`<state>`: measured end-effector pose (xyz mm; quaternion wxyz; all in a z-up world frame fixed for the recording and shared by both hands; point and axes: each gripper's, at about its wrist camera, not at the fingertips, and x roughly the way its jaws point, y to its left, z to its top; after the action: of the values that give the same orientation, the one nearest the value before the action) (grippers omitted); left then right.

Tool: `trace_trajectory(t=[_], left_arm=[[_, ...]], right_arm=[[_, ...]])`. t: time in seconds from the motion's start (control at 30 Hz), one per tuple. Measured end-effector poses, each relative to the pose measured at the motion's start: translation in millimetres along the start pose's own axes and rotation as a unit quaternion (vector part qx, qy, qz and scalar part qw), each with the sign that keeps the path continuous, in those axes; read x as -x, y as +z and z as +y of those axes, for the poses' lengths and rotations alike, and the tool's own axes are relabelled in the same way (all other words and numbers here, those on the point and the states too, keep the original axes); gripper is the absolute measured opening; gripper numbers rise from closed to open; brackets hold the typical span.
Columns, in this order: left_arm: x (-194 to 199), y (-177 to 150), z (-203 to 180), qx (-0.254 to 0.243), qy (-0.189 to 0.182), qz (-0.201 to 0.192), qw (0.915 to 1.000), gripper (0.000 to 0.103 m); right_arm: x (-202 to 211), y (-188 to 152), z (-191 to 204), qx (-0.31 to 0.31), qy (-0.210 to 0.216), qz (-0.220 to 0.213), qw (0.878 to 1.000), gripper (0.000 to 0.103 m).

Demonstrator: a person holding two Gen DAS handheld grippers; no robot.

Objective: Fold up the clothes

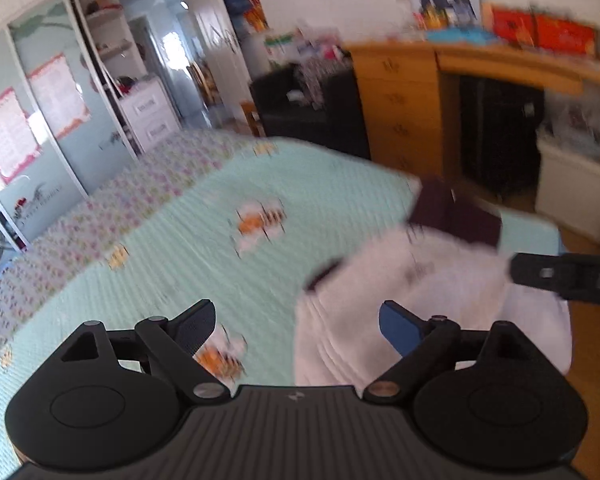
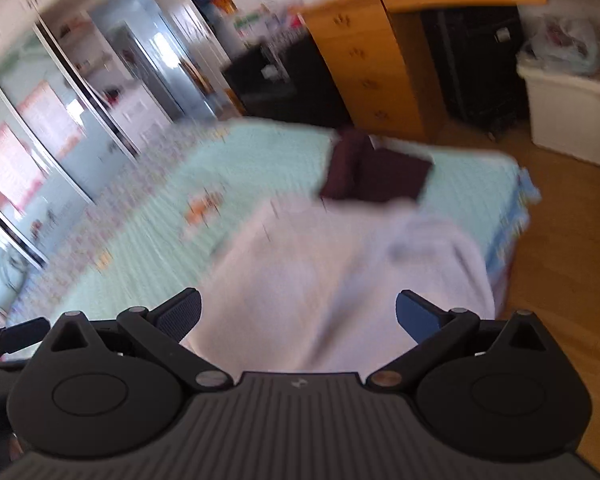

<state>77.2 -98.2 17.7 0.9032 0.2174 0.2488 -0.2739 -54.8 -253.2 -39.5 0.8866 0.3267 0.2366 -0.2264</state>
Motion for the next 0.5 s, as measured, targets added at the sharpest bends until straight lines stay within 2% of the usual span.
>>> trace_trajectory(t=[0.1,0.13,0.2,0.23,0.37,0.5], left_arm=[[12,24,25,0.028,0.016,-0.036,0.9988,0.098],[11,25,29,0.039,0.019,-0.039,0.9983,0.1],[1,15,33,0.062,0.02,-0.033,0.9973,0.101],[-10,5,29,0.069,0.014,-0.018,0.9973,0.101],[-64,-41,-2,0.07,-0.025,0.066,0.995,0.1],[-102,-93,-39,0.037,-0.052,0.133,0.989,0.095]], right_arm=[[21,35,9,0.018,0.009,-0.054,0.998,0.102],[23,41,11,0.027,0.008,-0.062,0.998,0.103],[13,38,8,0.037,0.004,-0.052,0.998,0.102],[7,36,7,0.041,0.001,-0.046,0.998,0.102],[-43,-7,-10,0.051,-0.036,0.037,0.997,0.102],[-69,-36,-29,0.047,-0.055,0.079,0.994,0.102]])
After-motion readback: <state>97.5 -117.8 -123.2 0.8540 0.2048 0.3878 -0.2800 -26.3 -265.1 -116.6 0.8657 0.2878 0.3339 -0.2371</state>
